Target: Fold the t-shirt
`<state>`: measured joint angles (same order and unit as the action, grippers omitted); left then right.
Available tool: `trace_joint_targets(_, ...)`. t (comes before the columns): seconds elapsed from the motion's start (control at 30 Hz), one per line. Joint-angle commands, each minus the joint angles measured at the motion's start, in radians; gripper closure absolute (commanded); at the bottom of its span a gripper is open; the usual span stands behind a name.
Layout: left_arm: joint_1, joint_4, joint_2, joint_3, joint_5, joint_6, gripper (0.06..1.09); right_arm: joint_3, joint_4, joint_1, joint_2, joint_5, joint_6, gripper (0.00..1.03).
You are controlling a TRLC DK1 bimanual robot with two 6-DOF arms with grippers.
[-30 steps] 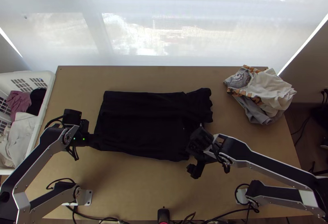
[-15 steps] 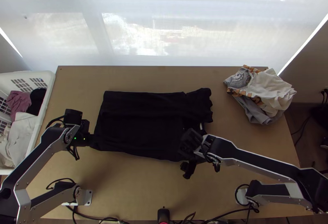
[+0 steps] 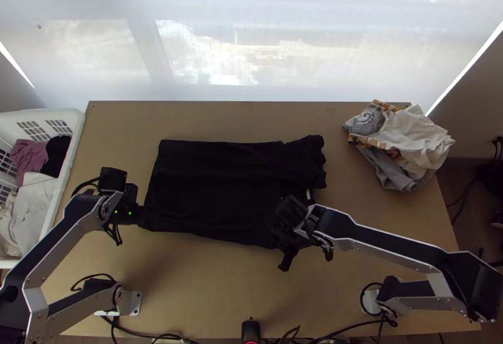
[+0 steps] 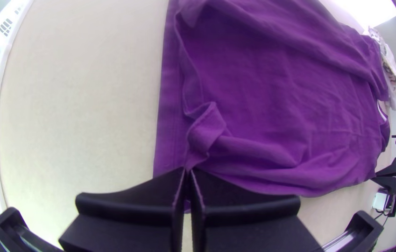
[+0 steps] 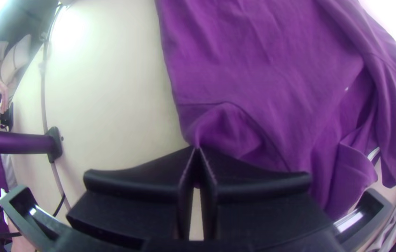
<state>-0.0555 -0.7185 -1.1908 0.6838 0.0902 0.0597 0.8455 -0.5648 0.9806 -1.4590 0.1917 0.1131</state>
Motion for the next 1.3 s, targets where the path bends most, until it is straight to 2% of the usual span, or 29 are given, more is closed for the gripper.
trace_joint_targets(0.0,0.002,-0.001,-0.001,0.011,0.0,0.0,1.05,0.018,-0.02,-0.049,0.034,0.008,0.0,1.0)
trace_joint_targets(0.2,0.002,-0.024,0.033,0.026,0.0,0.002,1.05,0.063,-0.089,-0.112,0.094,0.011,0.016,1.0)
trace_joint_targets(0.5,0.02,-0.052,0.091,0.069,0.0,0.008,1.05,0.132,-0.115,-0.243,0.131,0.011,0.068,1.0)
trace_joint_targets(1.27,0.028,-0.055,0.065,0.215,0.002,0.019,1.05,0.408,-0.129,-0.385,-0.035,0.011,0.096,1.0)
